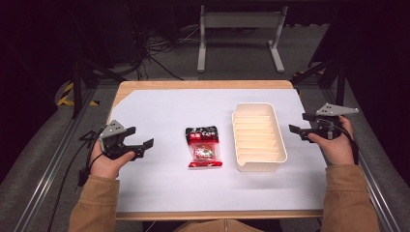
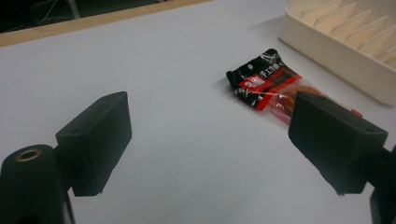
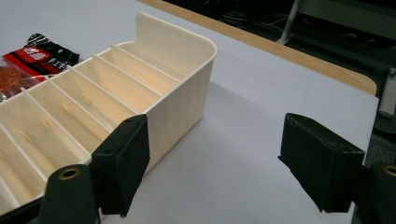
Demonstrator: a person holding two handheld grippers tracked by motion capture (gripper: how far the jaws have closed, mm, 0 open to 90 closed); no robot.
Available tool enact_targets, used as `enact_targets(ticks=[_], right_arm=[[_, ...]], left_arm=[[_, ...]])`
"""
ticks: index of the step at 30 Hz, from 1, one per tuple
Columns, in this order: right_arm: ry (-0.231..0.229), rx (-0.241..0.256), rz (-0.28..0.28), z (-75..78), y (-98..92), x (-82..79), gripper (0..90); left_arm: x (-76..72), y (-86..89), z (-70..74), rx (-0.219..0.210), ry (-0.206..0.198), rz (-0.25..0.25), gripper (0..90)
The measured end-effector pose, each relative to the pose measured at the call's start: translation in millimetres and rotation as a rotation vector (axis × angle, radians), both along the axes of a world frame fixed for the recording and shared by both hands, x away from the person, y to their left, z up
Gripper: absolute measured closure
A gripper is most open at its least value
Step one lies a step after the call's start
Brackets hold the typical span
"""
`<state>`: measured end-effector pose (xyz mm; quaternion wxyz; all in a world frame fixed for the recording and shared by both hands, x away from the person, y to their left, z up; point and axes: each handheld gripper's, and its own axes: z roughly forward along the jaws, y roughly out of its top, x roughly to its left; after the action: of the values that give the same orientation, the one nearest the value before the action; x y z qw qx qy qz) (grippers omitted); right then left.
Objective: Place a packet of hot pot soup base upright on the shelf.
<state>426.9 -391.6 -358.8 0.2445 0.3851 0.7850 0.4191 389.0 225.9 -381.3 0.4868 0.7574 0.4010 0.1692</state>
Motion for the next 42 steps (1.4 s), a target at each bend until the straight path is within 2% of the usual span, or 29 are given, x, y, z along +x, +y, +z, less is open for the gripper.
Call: enact_targets(ticks=[7,10,12,17,19,26,30,32,37,40,42], right_arm=[[-0.011,0.016,0.003,1.5,0.2,-1.1,24.5],[-0.01,0.03,0.037,1.6,-1.4,-0.6,30.1],[-0.009,0.036,0.053,2.1,-1.5,-1.2,33.5],[-0.012,0.033,0.069,2.5,1.7,-2.5,34.6],[-0.02,0.042,0.109,1.8,4.7,-1.5,34.6],[-0.024,0.031,0.156,-0.8,9.9,0.9,34.0],[-0.036,0.029,0.155,-2.3,12.2,2.5,31.9],[-0.038,0.023,0.148,-2.8,12.0,3.4,31.9],[0.008,0.016,0.09,-4.4,9.4,5.3,31.6],[0.032,-0.021,0.045,-7.6,6.1,6.9,32.8],[0.034,-0.021,0.041,-8.6,5.2,7.2,32.8]], left_arm=[[2.1,-8.5,6.8,-0.02,-0.013,-0.015,15.0],[4.4,-15.6,10.7,-0.011,-0.007,-0.028,15.4],[6.8,-23.0,14.8,-0.01,-0.018,-0.045,15.5],[11.7,-36.2,20.3,-0.004,-0.024,-0.07,15.8],[17.6,-42.1,23.2,-0.001,-0.032,-0.067,16.3],[25.9,-57.0,31.0,-0.003,-0.044,-0.086,16.4],[30.8,-63.3,33.0,0.0,-0.046,-0.098,16.4],[32.9,-66.1,33.0,-0.012,-0.039,-0.098,16.4],[38.2,-72.1,35.1,-0.016,-0.046,-0.109,16.3],[39.6,-75.5,36.6,-0.018,-0.045,-0.114,16.2],[41.7,-79.5,39.1,-0.013,-0.053,-0.119,16.2]])
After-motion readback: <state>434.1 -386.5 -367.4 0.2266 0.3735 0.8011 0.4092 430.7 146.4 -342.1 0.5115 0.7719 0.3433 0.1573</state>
